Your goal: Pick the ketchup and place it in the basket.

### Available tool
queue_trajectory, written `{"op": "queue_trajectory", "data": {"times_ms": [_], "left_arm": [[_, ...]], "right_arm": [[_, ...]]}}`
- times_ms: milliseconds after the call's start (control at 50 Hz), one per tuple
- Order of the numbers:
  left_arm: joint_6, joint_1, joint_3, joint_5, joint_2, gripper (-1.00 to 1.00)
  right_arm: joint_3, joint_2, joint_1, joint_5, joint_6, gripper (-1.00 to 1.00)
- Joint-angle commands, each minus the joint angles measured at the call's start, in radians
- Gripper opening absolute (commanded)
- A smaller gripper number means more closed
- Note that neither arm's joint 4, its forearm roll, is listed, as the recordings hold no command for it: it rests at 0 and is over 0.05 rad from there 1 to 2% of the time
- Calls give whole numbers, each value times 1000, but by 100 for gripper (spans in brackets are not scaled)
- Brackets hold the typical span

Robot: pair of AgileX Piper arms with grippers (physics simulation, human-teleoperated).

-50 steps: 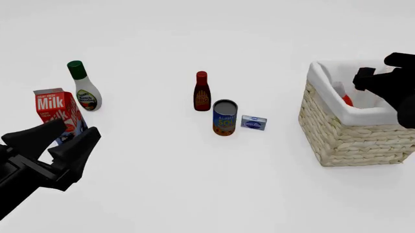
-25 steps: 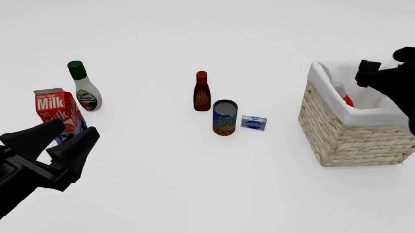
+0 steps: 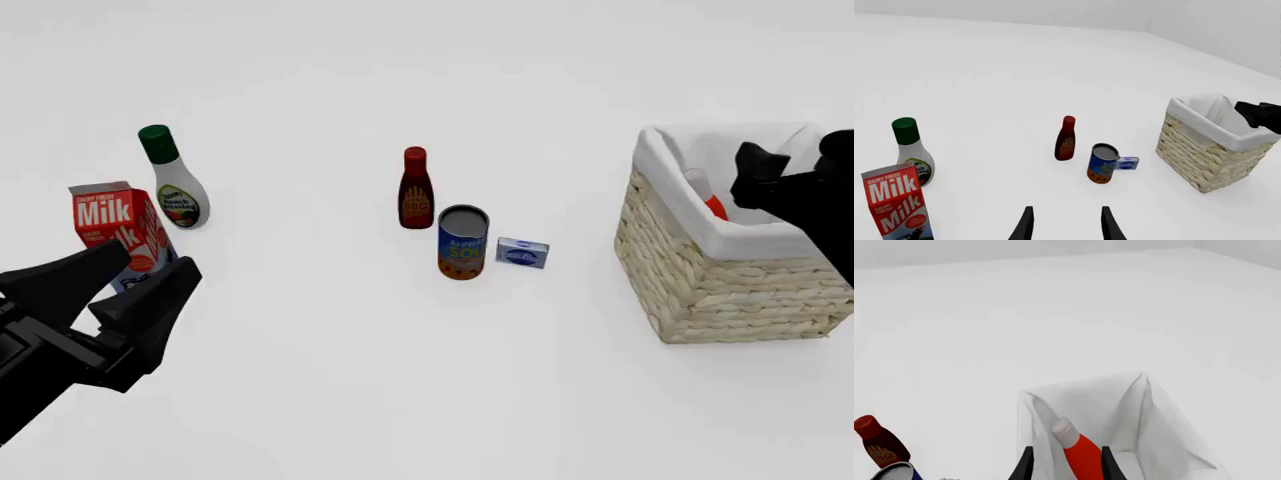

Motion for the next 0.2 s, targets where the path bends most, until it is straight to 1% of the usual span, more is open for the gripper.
{"op": "queue_trajectory", "data": {"times_ms": [20,60,80,160,180,200], "left_arm": [[-2,1,0,-4,-1,100],[-2,1,1,-4,-1,100],[-4,3,3,-7,-1,100],[-6,3,7,-9,-2,100],[-7,3,9,-10,-3,100],[-7,3,10,-11,-2,100]], "right_arm": [[104,-113,22,-35,-13,100],[122,-129,28,-41,-3,100],[133,-138,31,-46,-10,100],[166,-159,36,-65,-7,100],[177,-167,37,-71,3,100],[188,-174,39,-78,2,100]]}}
